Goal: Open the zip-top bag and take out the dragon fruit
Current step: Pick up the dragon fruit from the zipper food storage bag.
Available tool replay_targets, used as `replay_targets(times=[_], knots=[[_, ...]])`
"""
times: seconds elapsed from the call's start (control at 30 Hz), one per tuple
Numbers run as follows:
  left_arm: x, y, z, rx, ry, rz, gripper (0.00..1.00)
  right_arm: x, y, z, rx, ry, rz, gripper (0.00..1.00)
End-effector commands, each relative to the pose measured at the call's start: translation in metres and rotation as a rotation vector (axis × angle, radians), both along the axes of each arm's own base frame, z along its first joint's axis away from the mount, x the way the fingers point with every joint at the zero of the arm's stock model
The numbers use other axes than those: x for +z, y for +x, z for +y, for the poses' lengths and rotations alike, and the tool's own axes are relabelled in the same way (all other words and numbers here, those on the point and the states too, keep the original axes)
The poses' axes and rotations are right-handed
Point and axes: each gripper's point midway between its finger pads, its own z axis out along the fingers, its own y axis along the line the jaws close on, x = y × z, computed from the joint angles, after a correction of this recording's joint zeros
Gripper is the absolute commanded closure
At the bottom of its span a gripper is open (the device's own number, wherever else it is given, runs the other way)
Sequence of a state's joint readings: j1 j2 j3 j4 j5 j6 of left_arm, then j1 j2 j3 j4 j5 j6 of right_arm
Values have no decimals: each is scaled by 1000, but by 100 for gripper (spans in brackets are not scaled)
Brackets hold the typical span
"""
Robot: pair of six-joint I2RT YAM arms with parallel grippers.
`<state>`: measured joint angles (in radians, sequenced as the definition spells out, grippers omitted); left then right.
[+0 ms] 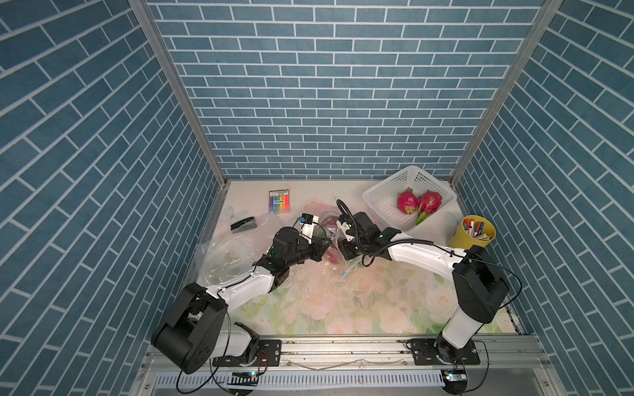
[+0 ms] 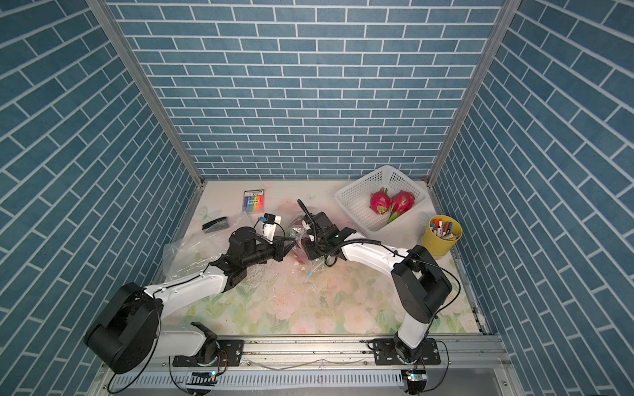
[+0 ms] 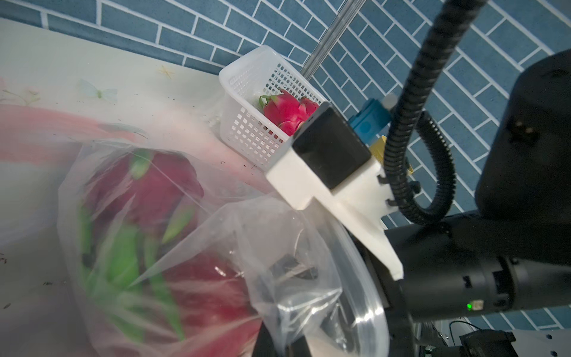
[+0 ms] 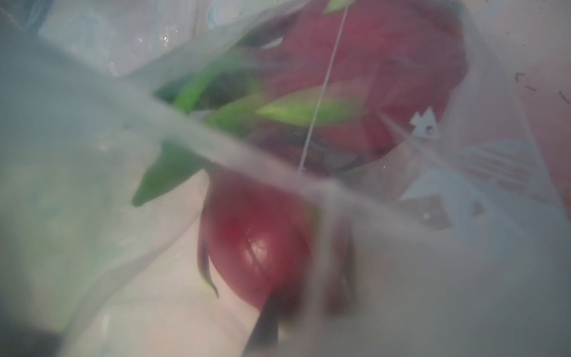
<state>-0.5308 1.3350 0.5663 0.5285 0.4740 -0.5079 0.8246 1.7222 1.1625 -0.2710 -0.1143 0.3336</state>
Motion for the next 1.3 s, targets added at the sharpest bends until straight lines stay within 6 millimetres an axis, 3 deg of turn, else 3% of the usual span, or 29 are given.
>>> replay_targets(times=[0.0, 0.27, 0.37, 0.57, 0.9, 1.03, 1.13, 1.27], knots=[[2, 1, -1, 3, 6, -23, 99, -25, -8, -5, 53, -52, 22, 74], [-10, 2, 0, 11, 28, 2, 99, -50, -39, -16, 123, -60, 114, 58], [-13, 2, 0, 12, 24, 12, 99, -50, -33, -17, 113, -71, 86, 56], [-18, -1, 0, 7, 24, 32, 99, -30, -10, -1, 131, -62, -12, 50], [-17, -2, 2, 15, 21, 29, 99, -62, -6, 14, 157, -132, -23, 49], [-15, -1, 2, 18, 18, 24, 98, -72, -3, 8, 132, -180, -26, 50], [-9, 0, 2, 25, 4, 16, 96, -72, 0, 5, 96, -196, -32, 57], [6, 3, 3, 40, -20, -6, 69, -55, 3, 8, 72, -156, -44, 81]])
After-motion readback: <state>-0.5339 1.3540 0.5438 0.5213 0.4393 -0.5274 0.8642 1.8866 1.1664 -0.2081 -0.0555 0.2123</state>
